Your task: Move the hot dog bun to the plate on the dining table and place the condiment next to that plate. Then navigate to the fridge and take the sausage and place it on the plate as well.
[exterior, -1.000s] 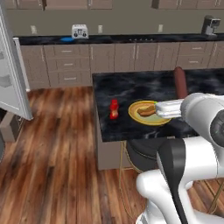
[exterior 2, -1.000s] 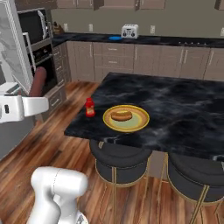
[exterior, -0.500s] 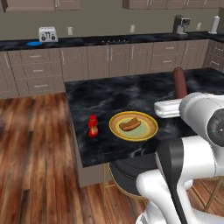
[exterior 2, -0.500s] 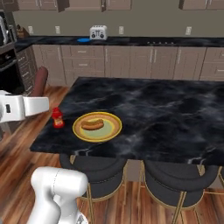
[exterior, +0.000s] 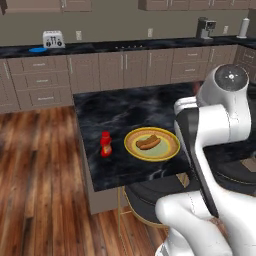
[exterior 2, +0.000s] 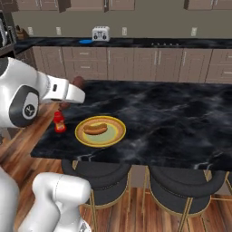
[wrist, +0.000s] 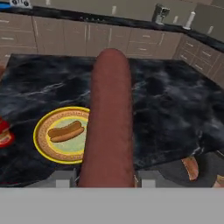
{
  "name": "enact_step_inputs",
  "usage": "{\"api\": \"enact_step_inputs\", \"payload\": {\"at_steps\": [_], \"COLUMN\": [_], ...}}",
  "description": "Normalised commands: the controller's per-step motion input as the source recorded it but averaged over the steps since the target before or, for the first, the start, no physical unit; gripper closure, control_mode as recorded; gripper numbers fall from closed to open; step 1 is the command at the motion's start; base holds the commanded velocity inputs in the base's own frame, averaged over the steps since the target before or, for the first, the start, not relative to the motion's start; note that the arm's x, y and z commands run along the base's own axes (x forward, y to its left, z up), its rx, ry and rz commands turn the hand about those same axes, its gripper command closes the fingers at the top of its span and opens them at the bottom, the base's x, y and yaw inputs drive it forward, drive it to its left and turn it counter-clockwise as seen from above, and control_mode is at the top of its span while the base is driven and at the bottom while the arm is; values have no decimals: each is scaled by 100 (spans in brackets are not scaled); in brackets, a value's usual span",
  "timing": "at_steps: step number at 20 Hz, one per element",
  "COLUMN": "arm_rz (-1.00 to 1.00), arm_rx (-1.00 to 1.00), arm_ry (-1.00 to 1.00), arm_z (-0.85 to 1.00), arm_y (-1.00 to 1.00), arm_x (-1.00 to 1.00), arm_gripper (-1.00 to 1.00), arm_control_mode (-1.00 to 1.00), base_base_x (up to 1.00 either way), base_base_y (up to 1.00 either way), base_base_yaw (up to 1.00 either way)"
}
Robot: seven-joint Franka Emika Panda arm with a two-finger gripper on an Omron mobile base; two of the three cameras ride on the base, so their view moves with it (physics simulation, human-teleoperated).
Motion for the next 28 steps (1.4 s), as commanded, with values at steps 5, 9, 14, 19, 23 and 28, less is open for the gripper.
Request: {"api": "enact_step_inputs", "payload": {"at_steps": [5, 9, 14, 19, 23, 28], "arm_rz": [5, 10, 12, 4, -1, -14], "arm_rx": [-1, -2, 0, 0, 0, 0], "arm_ry": [56, 35, 12, 0, 0, 0], "arm_z": [-82, -91, -63, -39, -42, -39], "arm_y": [-4, -9, -10, -4, -2, -1], "arm_x": [57, 27, 15, 36, 34, 34], "arm_gripper": [100, 100, 100, 100, 100, 100], "arm_control_mode": [-100, -100, -100, -100, -100, -100], "base_base_x": [0, 0, 0, 0, 0, 0], "base_base_y": [0, 0, 0, 0, 0, 0], "base_base_yaw": [0, 0, 0, 0, 0, 0]}}
